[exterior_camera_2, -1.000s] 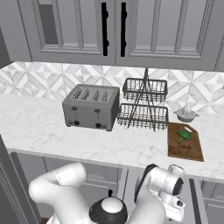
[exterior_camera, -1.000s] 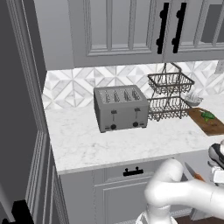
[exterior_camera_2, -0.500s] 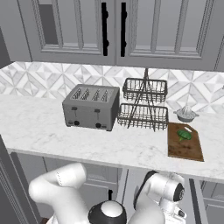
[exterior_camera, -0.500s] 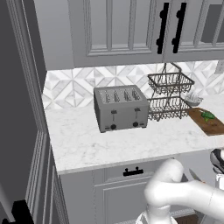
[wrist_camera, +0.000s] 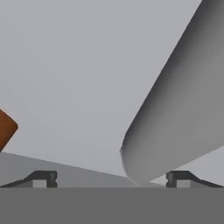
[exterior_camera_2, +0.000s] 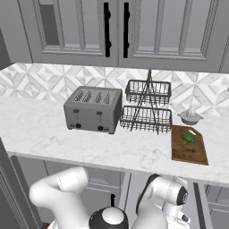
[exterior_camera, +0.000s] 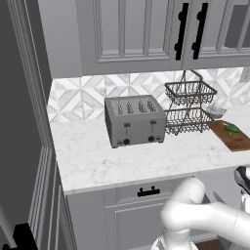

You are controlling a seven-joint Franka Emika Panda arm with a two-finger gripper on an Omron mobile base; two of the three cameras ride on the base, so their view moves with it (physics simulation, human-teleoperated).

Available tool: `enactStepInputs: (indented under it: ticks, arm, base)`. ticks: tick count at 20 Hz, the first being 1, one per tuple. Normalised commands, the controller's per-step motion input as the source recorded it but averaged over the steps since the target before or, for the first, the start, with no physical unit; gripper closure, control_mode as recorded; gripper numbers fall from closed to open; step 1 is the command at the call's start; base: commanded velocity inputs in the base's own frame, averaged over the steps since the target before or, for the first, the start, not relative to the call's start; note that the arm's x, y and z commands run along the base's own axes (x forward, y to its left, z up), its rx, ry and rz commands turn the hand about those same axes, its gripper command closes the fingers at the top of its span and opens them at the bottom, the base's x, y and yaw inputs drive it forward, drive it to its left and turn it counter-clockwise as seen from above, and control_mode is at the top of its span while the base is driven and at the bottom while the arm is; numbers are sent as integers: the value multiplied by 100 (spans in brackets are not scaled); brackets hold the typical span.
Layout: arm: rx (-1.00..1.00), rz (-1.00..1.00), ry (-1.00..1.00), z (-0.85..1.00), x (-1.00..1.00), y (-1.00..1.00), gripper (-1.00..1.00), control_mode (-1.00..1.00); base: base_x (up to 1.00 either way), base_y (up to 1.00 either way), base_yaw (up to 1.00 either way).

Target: Place the appropriate cutting tool for cutting the broccoli skin on the cutting board.

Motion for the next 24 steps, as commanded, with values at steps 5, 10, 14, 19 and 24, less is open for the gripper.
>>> enactStepInputs:
  ticks: [5,10,14,19,24]
  arm:
    - [1,0,-10,2,28,17,-100,-100]
    - [0,0,-11,0,33,32,-100,-100]
    - [0,1,-21,0,25,9,-100,-100]
    - [0,0,-26,-12,6,23,-100,-100]
    - [-1,0,-16,1,0,4,-100,-100]
  base:
    - [0,0,0]
    - [0,0,0]
    - [0,0,0]
    - [0,0,0]
    - [0,0,0]
